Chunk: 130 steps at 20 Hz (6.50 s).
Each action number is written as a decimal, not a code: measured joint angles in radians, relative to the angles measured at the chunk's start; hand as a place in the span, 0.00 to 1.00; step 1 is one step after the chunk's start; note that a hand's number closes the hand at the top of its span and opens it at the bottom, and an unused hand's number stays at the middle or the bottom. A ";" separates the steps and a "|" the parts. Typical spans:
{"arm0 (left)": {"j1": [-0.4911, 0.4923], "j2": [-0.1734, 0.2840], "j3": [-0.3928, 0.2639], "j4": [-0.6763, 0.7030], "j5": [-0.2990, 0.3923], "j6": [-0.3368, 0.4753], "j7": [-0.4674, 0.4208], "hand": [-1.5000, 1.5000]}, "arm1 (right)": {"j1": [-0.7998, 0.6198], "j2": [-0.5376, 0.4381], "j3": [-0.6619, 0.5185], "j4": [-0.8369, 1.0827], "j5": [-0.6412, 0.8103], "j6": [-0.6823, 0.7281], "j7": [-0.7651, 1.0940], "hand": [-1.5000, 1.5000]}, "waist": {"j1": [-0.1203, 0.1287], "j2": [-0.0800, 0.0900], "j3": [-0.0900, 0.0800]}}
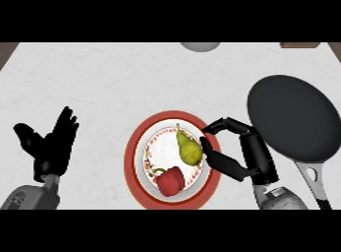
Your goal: Pick the bell pepper from the plate and place it in the pan
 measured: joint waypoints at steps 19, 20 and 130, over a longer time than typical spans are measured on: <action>0.105 -0.059 -0.007 -0.092 -0.026 0.009 -0.082 0.50 | 0.397 0.138 0.419 -0.262 1.065 -0.278 0.386 0.00 | -0.008 0.011 0.009; 0.103 -0.062 -0.010 -0.094 -0.030 0.013 -0.079 0.50 | 0.377 0.138 0.414 -0.266 1.089 -0.231 0.435 0.00 | -0.005 0.013 0.009; 0.167 -0.186 0.091 -0.168 -0.184 -0.111 -0.004 0.50 | -0.340 -0.095 -0.437 0.247 0.967 0.001 0.506 1.00 | 0.024 0.024 0.015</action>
